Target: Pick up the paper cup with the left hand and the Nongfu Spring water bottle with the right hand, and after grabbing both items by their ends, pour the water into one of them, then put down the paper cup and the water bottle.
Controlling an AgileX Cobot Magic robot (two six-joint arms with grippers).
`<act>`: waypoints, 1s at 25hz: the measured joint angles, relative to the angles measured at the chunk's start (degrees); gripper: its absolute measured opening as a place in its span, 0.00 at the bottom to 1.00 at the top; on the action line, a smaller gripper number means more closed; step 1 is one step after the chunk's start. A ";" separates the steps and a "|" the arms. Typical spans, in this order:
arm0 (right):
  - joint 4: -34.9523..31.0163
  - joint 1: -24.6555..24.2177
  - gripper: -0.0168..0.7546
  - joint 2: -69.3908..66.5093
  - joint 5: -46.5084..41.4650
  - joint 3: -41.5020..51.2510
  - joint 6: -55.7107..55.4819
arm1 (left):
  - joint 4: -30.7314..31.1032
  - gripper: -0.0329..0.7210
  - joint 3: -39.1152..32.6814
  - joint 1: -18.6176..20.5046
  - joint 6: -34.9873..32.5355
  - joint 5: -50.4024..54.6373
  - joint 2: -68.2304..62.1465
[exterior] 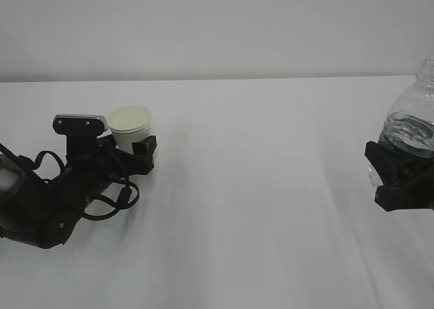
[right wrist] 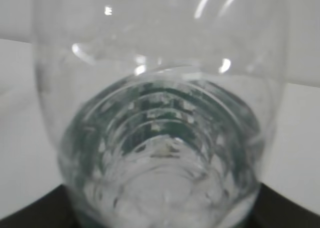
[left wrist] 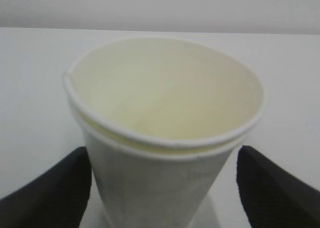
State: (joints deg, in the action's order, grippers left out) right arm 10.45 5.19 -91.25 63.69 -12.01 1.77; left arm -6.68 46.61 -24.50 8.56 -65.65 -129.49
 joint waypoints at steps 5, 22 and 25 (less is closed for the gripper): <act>0.00 0.00 0.55 0.00 0.00 0.00 0.65 | -0.38 0.92 0.36 0.00 0.00 0.00 -0.48; -0.02 0.00 0.55 0.00 0.00 0.00 0.96 | -0.47 0.90 6.72 0.00 0.00 0.00 -3.44; -0.02 0.00 0.55 0.00 0.00 0.00 0.99 | -0.47 0.89 6.72 0.00 0.00 0.00 -4.00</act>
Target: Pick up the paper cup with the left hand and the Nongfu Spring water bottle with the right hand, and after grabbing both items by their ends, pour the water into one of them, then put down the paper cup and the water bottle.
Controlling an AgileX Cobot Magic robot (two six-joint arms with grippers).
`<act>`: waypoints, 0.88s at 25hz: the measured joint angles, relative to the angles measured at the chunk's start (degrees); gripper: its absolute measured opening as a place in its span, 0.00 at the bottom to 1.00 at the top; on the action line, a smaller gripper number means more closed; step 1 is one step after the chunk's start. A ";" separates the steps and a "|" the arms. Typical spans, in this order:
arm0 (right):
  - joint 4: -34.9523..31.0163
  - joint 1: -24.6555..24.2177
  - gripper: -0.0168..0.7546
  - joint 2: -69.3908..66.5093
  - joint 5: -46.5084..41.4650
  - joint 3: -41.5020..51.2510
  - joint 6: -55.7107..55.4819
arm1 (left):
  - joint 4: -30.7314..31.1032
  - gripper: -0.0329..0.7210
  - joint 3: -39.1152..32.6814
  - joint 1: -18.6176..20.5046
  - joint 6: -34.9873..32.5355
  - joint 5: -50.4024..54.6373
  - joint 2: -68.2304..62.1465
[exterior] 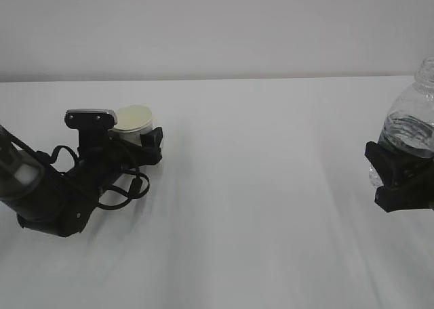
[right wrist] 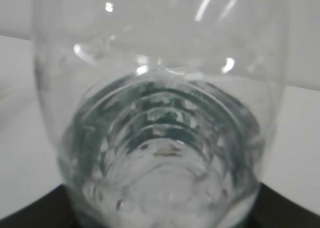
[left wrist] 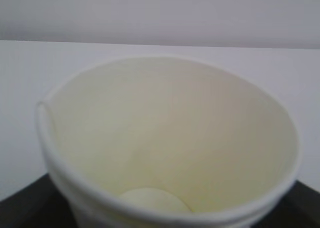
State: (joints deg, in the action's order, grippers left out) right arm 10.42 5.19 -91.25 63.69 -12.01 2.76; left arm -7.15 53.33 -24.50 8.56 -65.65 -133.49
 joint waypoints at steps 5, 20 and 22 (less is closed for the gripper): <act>-0.10 0.00 0.55 0.00 0.00 0.00 0.10 | 0.00 0.88 0.00 0.00 0.00 0.00 -0.09; -0.10 0.00 0.55 0.00 0.00 0.00 0.10 | 0.00 0.74 0.00 0.00 0.00 0.00 -0.09; -0.10 0.00 0.55 0.00 0.00 0.00 0.10 | 0.11 0.74 0.00 0.00 0.00 0.00 -0.09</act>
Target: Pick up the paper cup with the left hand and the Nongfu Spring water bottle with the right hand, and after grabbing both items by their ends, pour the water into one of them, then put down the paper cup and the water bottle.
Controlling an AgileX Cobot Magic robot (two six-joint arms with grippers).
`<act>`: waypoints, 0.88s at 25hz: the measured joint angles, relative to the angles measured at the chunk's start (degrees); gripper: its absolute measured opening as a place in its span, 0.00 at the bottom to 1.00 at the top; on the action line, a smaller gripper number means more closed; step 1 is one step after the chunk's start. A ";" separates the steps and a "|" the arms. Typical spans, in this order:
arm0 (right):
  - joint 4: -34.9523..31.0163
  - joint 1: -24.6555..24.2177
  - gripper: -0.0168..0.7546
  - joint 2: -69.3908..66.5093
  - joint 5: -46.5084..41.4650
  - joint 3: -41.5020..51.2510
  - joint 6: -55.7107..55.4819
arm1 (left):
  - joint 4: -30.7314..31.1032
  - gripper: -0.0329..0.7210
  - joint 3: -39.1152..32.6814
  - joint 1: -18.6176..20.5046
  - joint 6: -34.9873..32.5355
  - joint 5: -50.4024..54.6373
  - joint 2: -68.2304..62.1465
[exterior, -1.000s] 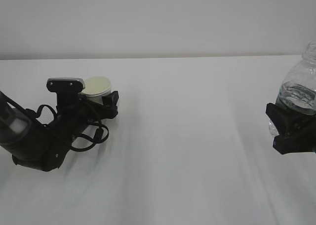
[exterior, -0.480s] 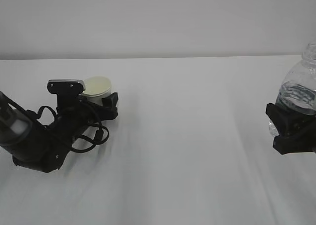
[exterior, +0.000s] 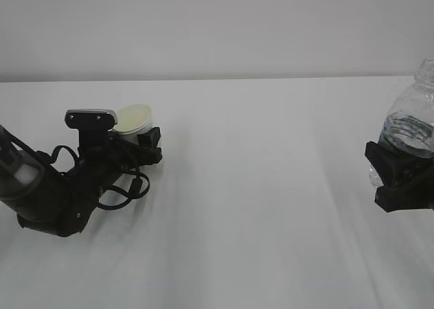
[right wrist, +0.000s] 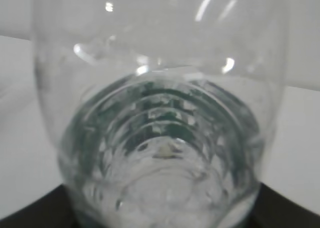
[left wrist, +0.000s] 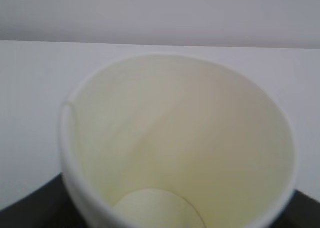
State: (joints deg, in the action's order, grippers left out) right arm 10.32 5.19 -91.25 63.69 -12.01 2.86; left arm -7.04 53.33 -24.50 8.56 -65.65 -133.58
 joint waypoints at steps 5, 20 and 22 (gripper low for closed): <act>0.00 0.00 0.55 0.00 0.00 0.00 0.00 | 0.48 0.74 -0.12 0.00 0.00 0.00 0.00; 0.00 0.00 0.55 0.00 0.00 0.00 0.00 | 20.22 0.72 -7.81 0.00 0.16 0.10 8.23; 0.00 0.00 0.55 0.00 0.00 0.00 0.00 | 25.20 0.72 -8.05 0.00 1.77 0.10 9.43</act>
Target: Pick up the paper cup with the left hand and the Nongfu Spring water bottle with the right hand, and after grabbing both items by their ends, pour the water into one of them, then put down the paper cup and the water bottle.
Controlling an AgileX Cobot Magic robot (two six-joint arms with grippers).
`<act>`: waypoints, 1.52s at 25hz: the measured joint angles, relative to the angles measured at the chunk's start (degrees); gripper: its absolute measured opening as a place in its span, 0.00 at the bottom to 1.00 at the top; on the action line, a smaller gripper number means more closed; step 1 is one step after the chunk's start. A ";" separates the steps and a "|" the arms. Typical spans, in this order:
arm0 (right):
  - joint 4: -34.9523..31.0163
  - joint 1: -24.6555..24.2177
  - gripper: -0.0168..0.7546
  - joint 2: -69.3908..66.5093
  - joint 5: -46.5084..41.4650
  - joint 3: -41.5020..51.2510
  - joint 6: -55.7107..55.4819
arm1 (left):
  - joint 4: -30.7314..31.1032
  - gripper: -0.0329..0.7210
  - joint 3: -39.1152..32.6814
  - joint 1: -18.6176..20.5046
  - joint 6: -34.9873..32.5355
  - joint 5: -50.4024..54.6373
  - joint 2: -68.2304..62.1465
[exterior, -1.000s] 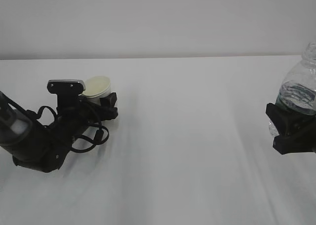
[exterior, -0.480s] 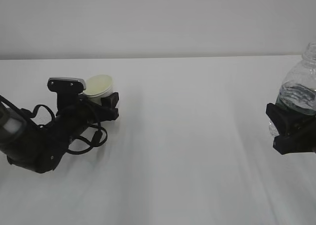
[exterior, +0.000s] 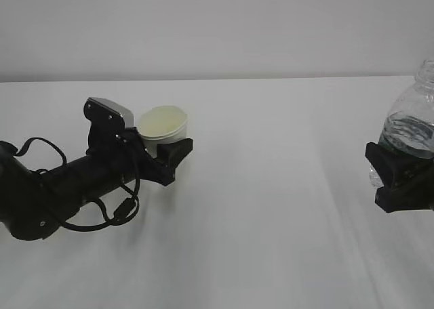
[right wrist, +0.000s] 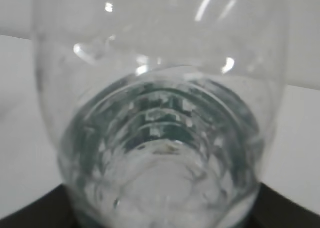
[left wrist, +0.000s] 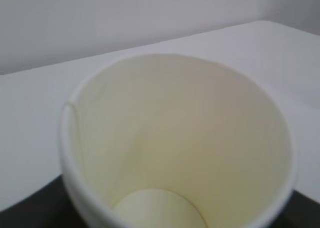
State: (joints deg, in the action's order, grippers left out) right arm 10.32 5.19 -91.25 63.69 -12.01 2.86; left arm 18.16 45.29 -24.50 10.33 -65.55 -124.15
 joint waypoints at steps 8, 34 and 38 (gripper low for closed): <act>0.34 0.00 0.55 0.00 0.00 0.00 0.00 | 15.50 0.67 0.01 0.00 6.68 0.00 4.00; 4.90 0.00 0.55 2.62 -5.56 0.00 -6.10 | 34.41 0.66 1.29 -10.12 20.44 0.00 4.32; 6.48 0.00 0.55 7.99 -10.74 0.00 -6.72 | 34.51 0.66 2.35 -10.28 21.91 0.00 4.41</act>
State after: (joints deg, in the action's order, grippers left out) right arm 16.81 5.19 -83.26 52.95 -12.01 -3.86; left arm 52.66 47.63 -34.79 32.24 -65.55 -119.74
